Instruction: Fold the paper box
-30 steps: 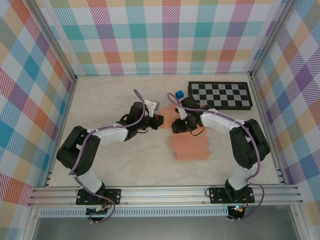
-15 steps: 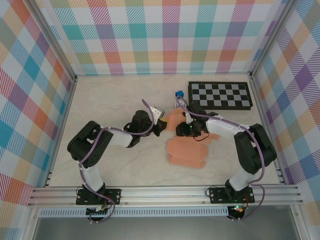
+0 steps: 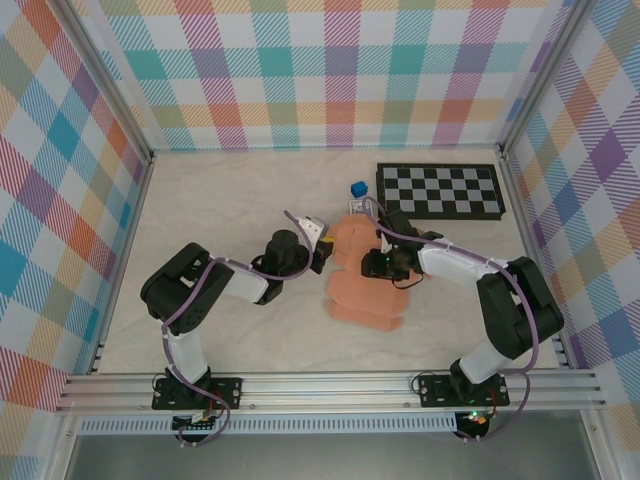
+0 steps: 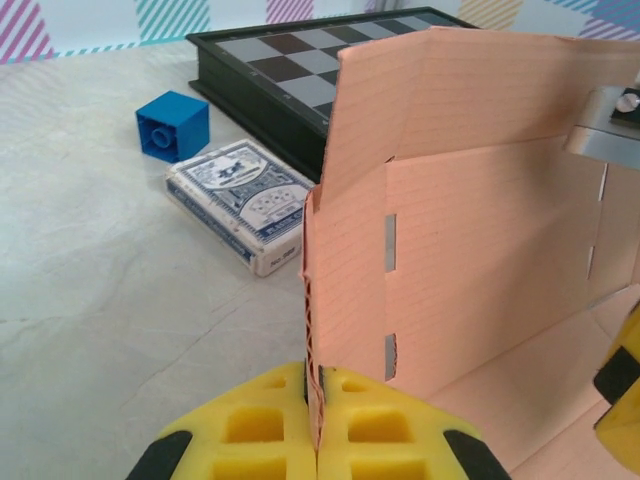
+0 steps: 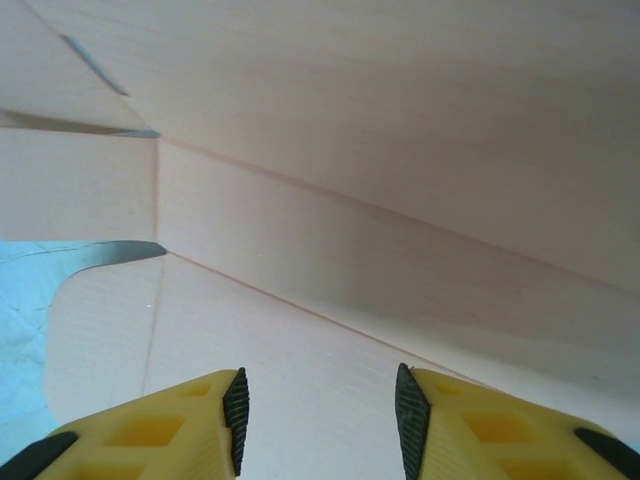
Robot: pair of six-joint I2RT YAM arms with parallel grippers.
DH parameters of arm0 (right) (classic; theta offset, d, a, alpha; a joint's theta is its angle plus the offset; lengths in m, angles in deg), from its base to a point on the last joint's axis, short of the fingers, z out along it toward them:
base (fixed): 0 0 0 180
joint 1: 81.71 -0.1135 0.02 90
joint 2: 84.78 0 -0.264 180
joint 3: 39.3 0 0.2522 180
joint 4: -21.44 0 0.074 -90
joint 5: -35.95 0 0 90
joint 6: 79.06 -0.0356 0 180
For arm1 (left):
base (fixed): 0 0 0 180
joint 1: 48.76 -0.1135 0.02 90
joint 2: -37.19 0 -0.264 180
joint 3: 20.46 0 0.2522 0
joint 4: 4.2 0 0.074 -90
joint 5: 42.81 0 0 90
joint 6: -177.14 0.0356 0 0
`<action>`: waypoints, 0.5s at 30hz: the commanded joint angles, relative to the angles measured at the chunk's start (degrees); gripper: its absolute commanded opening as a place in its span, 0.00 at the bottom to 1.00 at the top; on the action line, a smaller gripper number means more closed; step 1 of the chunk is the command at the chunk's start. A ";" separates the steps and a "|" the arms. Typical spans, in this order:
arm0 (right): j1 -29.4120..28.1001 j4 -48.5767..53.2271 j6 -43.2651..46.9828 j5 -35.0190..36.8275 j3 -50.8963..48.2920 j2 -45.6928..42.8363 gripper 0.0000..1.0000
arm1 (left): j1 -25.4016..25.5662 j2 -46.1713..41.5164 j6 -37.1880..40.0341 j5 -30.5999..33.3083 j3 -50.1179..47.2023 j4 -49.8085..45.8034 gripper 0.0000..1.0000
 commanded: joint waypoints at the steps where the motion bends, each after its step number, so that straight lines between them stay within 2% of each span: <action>1: -1.10 3.38 -2.74 0.80 3.33 -0.97 0.45 | 1.48 -0.16 -3.09 3.78 -1.38 3.70 0.00; 4: -3.46 5.70 -2.19 4.46 6.09 -4.28 0.50 | 1.68 -0.54 -8.23 10.34 -1.52 1.86 0.00; 5: -4.32 5.88 -2.06 6.00 6.87 -4.82 0.56 | 1.68 -0.88 -9.51 12.07 -1.56 0.86 0.00; 8: -6.48 0.50 -3.75 6.68 5.95 -4.67 0.65 | 1.71 -1.22 -12.98 13.74 -1.90 -0.09 0.00; 12: -6.62 -3.92 -9.44 5.89 5.97 -3.38 0.62 | 2.10 -1.39 -14.60 12.68 -3.18 1.40 0.00; 15: -6.61 -0.70 -7.45 7.18 8.96 -6.11 0.62 | 2.46 -1.47 -11.03 14.10 -3.80 1.01 0.00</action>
